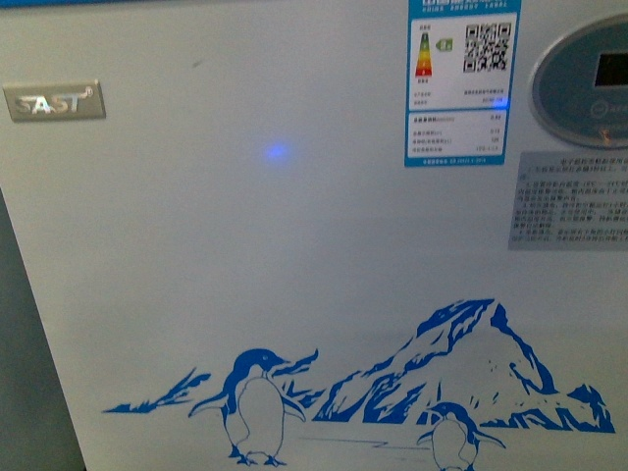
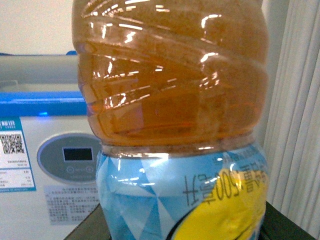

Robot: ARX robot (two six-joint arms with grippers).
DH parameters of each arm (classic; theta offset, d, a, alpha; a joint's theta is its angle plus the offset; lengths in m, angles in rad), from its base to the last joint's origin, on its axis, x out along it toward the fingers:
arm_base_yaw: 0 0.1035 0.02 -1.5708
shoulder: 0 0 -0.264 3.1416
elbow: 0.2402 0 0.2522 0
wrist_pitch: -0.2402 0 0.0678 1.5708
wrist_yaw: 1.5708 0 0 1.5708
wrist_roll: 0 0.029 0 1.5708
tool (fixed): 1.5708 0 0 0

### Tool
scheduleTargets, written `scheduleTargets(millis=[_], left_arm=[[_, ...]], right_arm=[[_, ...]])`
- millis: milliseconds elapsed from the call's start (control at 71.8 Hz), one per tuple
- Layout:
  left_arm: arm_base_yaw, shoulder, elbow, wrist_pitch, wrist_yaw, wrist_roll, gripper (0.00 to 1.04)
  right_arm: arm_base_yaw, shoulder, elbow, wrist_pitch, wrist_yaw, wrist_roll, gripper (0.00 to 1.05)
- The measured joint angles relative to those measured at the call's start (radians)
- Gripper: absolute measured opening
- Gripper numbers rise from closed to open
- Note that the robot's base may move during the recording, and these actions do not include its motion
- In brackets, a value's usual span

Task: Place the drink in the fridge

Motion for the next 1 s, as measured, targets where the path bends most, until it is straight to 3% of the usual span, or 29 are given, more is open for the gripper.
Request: scheduleTargets(millis=[1003], left_arm=[[0.0,0.0,0.0,0.0,0.0,0.0,0.97]], right_arm=[[0.0,0.0,0.0,0.0,0.0,0.0,0.39]])
